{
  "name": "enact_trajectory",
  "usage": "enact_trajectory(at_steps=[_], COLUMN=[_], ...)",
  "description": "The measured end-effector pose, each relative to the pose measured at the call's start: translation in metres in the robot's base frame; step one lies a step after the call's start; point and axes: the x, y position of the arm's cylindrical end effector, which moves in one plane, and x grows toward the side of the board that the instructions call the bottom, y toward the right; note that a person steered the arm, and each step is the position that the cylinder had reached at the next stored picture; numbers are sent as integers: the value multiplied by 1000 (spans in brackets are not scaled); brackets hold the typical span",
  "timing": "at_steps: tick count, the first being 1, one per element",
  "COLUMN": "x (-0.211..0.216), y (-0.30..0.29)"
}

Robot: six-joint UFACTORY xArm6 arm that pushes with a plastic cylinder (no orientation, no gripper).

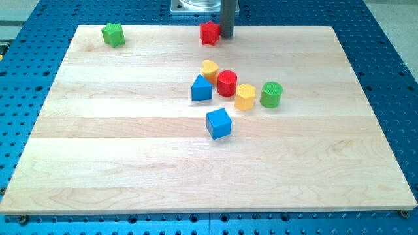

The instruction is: Move the heart to the top right of the board

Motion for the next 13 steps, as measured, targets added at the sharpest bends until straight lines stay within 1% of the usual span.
enact_trajectory(at_steps=[1,2,3,4,5,6,7,8,9,10,11,12,13], x=[8,-14,32,84,146,141,107,57,68,116,111,91,87], y=[-5,11,3,-60,-78,-16,67,132,134,133,83,77,40])
